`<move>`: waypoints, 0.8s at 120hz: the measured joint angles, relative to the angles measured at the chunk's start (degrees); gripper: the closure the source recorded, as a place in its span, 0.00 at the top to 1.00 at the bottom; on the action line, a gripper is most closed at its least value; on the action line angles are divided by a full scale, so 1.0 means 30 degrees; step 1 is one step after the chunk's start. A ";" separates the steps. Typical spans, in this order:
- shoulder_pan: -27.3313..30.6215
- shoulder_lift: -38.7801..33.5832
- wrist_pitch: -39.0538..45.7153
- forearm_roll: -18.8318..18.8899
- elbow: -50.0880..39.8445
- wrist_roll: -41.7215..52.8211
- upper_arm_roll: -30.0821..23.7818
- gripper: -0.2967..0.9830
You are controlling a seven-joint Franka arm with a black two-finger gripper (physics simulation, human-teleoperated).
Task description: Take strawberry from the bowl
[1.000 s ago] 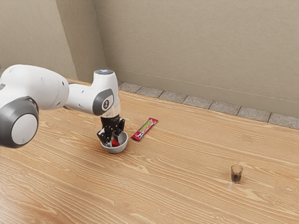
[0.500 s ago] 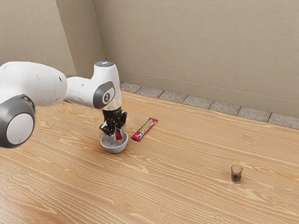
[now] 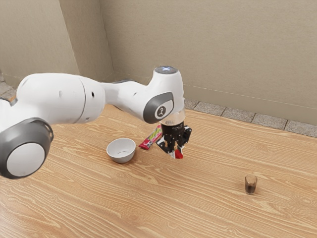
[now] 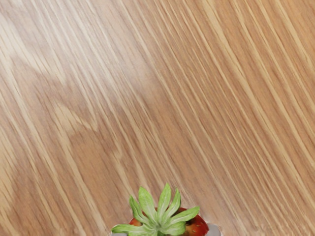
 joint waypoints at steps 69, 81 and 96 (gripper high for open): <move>-0.0109 0.2823 0.0152 -0.0098 0.1587 0.0053 -0.1101 0.49; -0.0100 0.2667 0.0164 -0.0125 0.1574 0.0120 -0.1069 0.59; 0.0066 0.0791 -0.0815 -0.0073 0.1561 0.0289 -0.0904 0.66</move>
